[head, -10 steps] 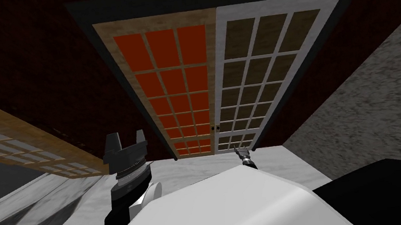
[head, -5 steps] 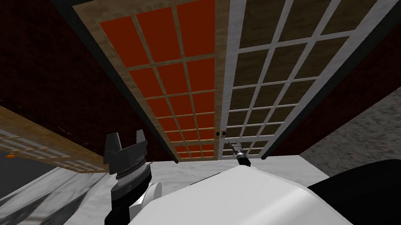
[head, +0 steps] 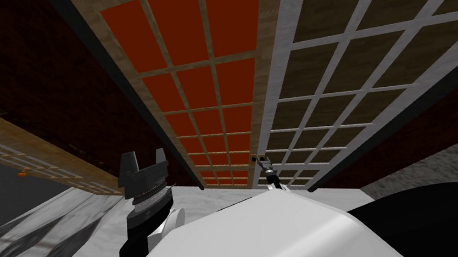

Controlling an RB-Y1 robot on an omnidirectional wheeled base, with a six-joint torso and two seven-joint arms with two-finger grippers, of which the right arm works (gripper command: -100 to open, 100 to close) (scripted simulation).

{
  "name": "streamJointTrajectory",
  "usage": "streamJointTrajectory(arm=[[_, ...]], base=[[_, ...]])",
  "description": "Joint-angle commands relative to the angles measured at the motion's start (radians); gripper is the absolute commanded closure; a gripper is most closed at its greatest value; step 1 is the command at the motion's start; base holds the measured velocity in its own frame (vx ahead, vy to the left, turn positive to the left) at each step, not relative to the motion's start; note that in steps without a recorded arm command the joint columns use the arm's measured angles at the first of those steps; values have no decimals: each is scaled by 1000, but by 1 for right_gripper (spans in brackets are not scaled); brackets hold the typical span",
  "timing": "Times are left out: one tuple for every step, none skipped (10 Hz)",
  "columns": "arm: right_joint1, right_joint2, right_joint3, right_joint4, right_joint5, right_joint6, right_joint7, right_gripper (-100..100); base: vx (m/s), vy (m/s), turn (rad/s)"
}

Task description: Pull the door open

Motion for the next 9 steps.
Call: streamJointTrajectory(arm=[[1, -1, -2, 1, 0, 2, 1, 100], [1, -1, -2, 1, 0, 2, 1, 100], [1, -1, -2, 1, 0, 2, 1, 100], [1, -1, -2, 1, 0, 2, 1, 100], [1, -1, -2, 1, 0, 2, 1, 100], [1, -1, -2, 1, 0, 2, 1, 100], [26, -7, -4, 7, -9, 3, -14, 100], [33, -9, -6, 9, -12, 4, -19, 100], [33, -9, -6, 9, -12, 4, -19, 100]], base=[[-26, 11, -15], [-35, 17, 30], [-17, 3, -3], [0, 0, 0], [0, 0, 0], [0, 0, 0], [-121, 27, -6], [-158, 43, -24], [-122, 34, -53]])
